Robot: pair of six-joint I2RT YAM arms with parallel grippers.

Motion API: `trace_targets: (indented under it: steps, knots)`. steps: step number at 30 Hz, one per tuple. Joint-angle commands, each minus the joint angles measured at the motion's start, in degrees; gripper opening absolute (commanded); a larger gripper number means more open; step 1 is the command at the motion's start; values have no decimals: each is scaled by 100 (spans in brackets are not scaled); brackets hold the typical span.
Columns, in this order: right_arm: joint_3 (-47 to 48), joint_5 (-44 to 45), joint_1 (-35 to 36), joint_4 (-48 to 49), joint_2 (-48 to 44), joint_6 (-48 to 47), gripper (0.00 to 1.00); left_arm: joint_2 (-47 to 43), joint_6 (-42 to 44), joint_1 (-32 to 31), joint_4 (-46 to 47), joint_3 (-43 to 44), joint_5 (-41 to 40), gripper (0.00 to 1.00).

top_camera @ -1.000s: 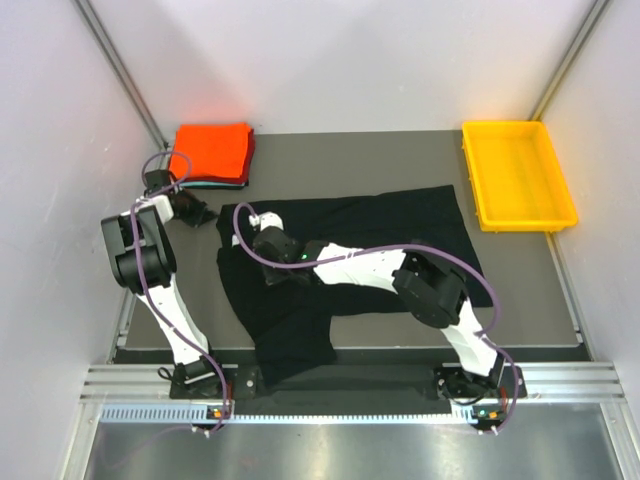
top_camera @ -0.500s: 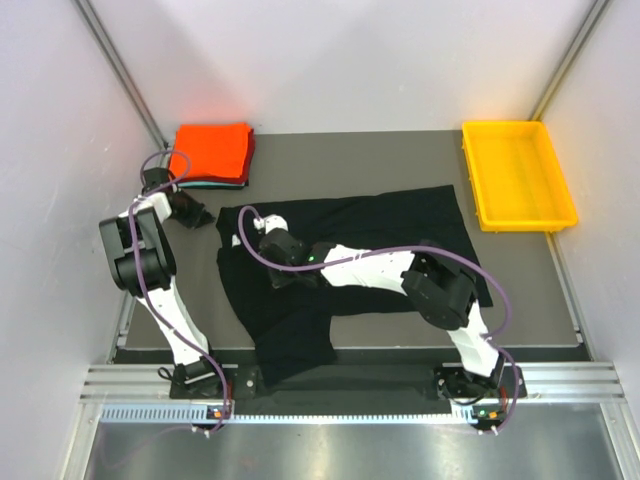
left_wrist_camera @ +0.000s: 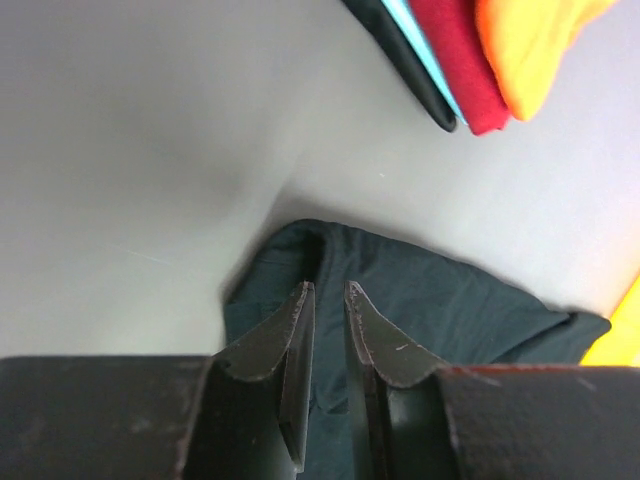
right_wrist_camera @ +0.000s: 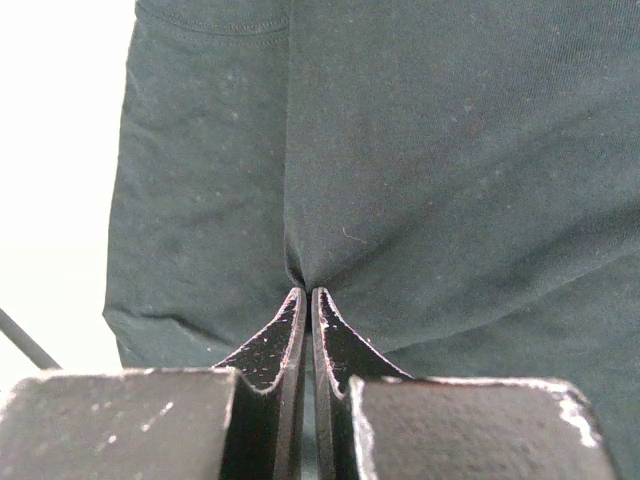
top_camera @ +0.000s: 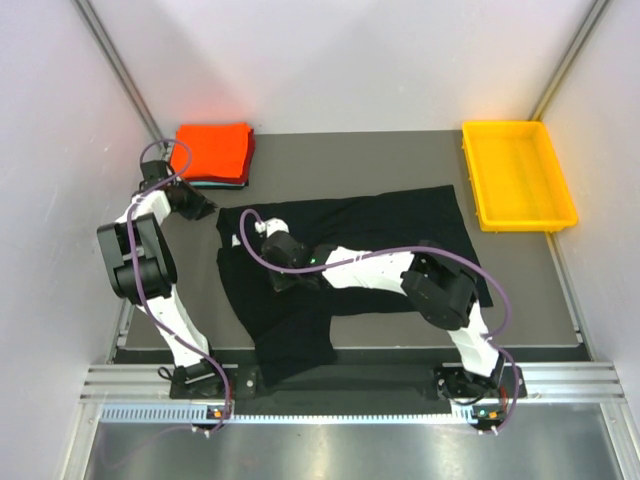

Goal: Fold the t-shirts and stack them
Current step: Fold the tshirt

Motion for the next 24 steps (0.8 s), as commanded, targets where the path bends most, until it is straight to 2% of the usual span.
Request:
trace_targets:
  steps: [1, 5, 10, 24]
  knots:
    - [-65, -39, 134, 171, -443, -14, 0, -327, -54, -49, 283, -30, 290, 24]
    - [-126, -91, 143, 206, -487, -49, 0, -424, -266, -75, 652, -162, 597, 24]
    - [-170, -118, 143, 232, -426, -49, 0, -336, -301, -207, 617, -92, 651, 24]
    - [-346, -83, 134, 285, -382, 30, 0, 33, -275, -559, 793, -312, 265, 23]
